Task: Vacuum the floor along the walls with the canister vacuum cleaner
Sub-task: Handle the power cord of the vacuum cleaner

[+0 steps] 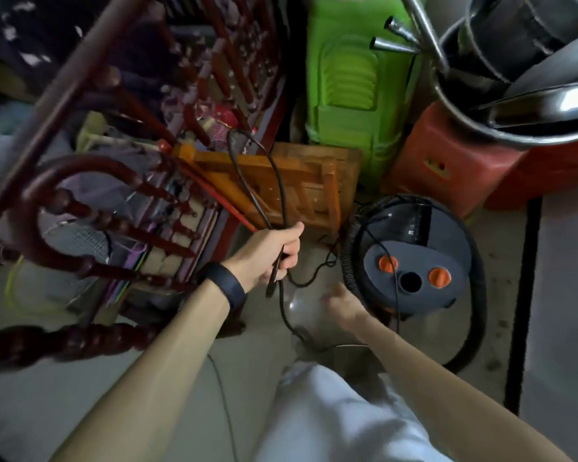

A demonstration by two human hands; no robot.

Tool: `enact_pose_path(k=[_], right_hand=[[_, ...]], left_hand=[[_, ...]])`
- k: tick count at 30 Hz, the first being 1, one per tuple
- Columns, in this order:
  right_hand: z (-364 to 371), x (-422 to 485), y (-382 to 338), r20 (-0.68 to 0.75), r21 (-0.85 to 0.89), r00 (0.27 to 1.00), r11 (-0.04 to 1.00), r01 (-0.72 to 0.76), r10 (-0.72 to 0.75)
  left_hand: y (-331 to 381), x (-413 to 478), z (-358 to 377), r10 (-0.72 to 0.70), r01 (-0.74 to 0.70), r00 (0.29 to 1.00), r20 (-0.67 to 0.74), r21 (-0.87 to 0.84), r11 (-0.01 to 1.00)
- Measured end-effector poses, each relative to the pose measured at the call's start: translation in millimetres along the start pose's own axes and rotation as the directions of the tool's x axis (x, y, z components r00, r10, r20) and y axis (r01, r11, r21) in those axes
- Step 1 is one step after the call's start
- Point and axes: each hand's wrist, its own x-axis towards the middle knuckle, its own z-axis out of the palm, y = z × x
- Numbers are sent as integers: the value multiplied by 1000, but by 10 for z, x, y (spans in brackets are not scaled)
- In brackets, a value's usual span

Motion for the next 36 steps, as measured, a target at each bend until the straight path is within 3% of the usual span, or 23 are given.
enact_pose_path(k=[1,3,6,8,9,12,15,17,21,23,25,28,31,32,33,34,35,36], right_hand=[[96,-32,-26,7,62,1000,998,20,-20],[288,-92,-207,30,308,995,947,-96,91],[464,69,-348,152,587,986,796,-151,74],[490,306,-380,24,674,997,735,-67,70],[481,407,-373,-86,625,993,781,-6,77],[384,401,-294,-234,339,972,939,62,21],[428,60,-181,-305,38,925,968,249,-226],[504,-384,-48,-208,-49,878,901,430,-431],[579,-1173,224,46,-214,789,766,606,-612],[585,-1419,276,124,-348,697,627,697,-706],[564,-1551,288,192,-441,655,532,723,-731],[500,-1651,362,300,-568,622,388,726,-724],[362,-1614,501,353,-692,541,176,700,-764],[325,-1597,550,362,-727,549,140,672,-754],[279,-1556,608,367,-733,571,150,664,-734],[216,-1551,636,345,-673,651,305,674,-677],[143,-1583,638,321,-516,745,551,656,-585],[111,-1581,581,337,-226,806,789,572,-488]], left_hand=[[-11,-106,-59,3,-2,999,38,-26,1000],[-66,-298,-209,-15,26,991,136,-83,996],[-201,-577,-494,-71,114,964,255,-159,981],[-308,-724,-757,-89,141,961,262,-187,972],[-381,-750,-920,-98,143,967,233,-188,972],[-661,-681,-1433,-106,106,994,0,-59,993],[-893,-542,-1699,-91,133,982,-166,260,956],[-977,-428,-1672,-96,174,972,-212,385,906],[-1162,-23,-1411,-47,133,982,-185,491,861],[-1183,165,-1171,-38,69,995,-88,386,920],[-1144,280,-861,-62,64,998,-33,87,994],[-1024,346,-484,-137,179,977,161,-286,941],[-968,442,-410,-111,236,942,317,-387,891],[-922,391,-416,-97,234,930,354,-370,899],[-898,349,-442,-85,217,920,382,-319,923],[-875,301,-484,-67,185,908,413,-253,949],[-848,250,-529,-37,132,894,446,-183,974],[-800,174,-627,3,59,882,472,-116,991]])
